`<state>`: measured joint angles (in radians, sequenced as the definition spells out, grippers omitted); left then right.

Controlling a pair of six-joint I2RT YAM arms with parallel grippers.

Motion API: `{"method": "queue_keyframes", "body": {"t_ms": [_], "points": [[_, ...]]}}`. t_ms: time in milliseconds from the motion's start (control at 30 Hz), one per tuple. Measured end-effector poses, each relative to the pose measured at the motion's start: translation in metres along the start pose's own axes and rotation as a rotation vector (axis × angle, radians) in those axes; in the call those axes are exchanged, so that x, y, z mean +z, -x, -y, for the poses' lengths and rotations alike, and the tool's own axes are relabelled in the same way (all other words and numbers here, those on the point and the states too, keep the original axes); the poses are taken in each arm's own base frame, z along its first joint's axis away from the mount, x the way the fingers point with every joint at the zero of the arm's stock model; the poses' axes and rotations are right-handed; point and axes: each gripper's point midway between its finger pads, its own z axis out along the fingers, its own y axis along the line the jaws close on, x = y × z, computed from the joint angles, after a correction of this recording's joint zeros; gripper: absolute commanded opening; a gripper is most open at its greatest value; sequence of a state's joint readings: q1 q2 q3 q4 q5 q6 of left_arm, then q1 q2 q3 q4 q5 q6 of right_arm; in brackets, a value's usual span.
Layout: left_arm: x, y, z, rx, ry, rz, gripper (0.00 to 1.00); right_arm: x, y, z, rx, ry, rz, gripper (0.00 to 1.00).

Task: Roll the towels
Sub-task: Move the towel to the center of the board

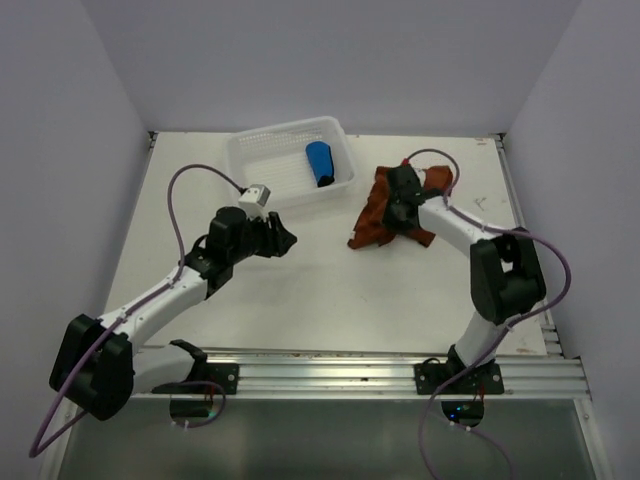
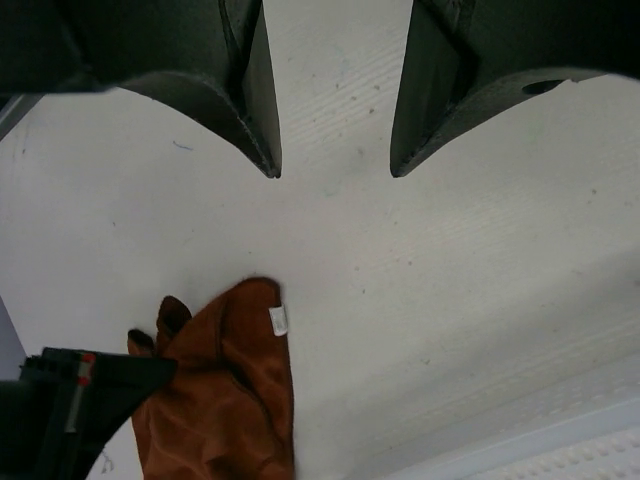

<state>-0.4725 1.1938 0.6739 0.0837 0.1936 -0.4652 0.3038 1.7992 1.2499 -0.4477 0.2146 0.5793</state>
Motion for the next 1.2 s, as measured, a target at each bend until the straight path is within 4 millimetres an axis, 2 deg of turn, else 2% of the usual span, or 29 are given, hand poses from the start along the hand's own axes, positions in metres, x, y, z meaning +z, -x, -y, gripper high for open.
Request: {"method": "queue_keyframes", "body": {"t_ms": [100, 167, 200, 233, 300, 367, 467, 500, 533, 600, 633, 700, 767, 900, 1067, 1200], "points": [[-0.011, -0.019, -0.01, -0.025, 0.037, -0.017, 0.52, -0.049, -0.054, -0.053, -0.134, 0.151, -0.012, 0.0], [-0.02, -0.033, -0.014, -0.049, 0.044, -0.028, 0.52, -0.076, -0.086, -0.086, -0.213, 0.261, -0.036, 0.13], [-0.024, -0.039, -0.016, -0.059, 0.046, -0.031, 0.52, -0.092, -0.105, -0.104, -0.254, 0.34, -0.063, 0.24], [-0.029, -0.043, -0.016, -0.069, 0.046, -0.03, 0.52, -0.103, -0.117, -0.115, -0.274, 0.39, -0.085, 0.42], [-0.036, -0.047, -0.015, -0.085, 0.041, -0.023, 0.52, -0.116, -0.128, -0.121, -0.284, 0.444, -0.108, 0.49], [-0.042, -0.048, -0.013, -0.101, 0.031, -0.01, 0.52, -0.128, -0.126, -0.115, -0.275, 0.463, -0.103, 0.54], [-0.047, -0.057, -0.013, -0.124, 0.02, -0.009, 0.52, -0.151, -0.106, -0.103, -0.248, 0.479, -0.037, 0.55], [-0.049, -0.062, -0.014, -0.132, 0.019, -0.015, 0.51, -0.159, -0.1, -0.102, -0.242, 0.492, -0.009, 0.51], [-0.05, -0.068, -0.015, -0.143, 0.021, -0.023, 0.51, -0.169, -0.091, -0.099, -0.236, 0.503, 0.031, 0.42], [-0.051, -0.081, -0.018, -0.167, 0.022, -0.046, 0.5, -0.186, -0.08, -0.097, -0.23, 0.53, 0.087, 0.32], [-0.052, -0.088, -0.019, -0.18, 0.023, -0.06, 0.5, -0.19, -0.077, -0.095, -0.234, 0.537, 0.106, 0.31], [-0.052, -0.098, -0.019, -0.198, 0.02, -0.084, 0.48, -0.191, -0.077, -0.096, -0.251, 0.55, 0.112, 0.31], [-0.053, -0.104, -0.018, -0.208, 0.017, -0.098, 0.46, -0.184, -0.086, -0.099, -0.291, 0.555, 0.086, 0.34], [-0.055, -0.11, -0.016, -0.225, 0.009, -0.096, 0.45, -0.158, -0.129, -0.111, -0.466, 0.542, -0.017, 0.42], [-0.058, -0.112, -0.017, -0.249, 0.005, -0.062, 0.44, -0.136, -0.189, -0.121, -0.689, 0.489, -0.111, 0.4], [-0.055, -0.124, -0.023, -0.258, 0.025, -0.088, 0.43, -0.129, -0.204, -0.103, -0.728, 0.442, -0.096, 0.41]]}}
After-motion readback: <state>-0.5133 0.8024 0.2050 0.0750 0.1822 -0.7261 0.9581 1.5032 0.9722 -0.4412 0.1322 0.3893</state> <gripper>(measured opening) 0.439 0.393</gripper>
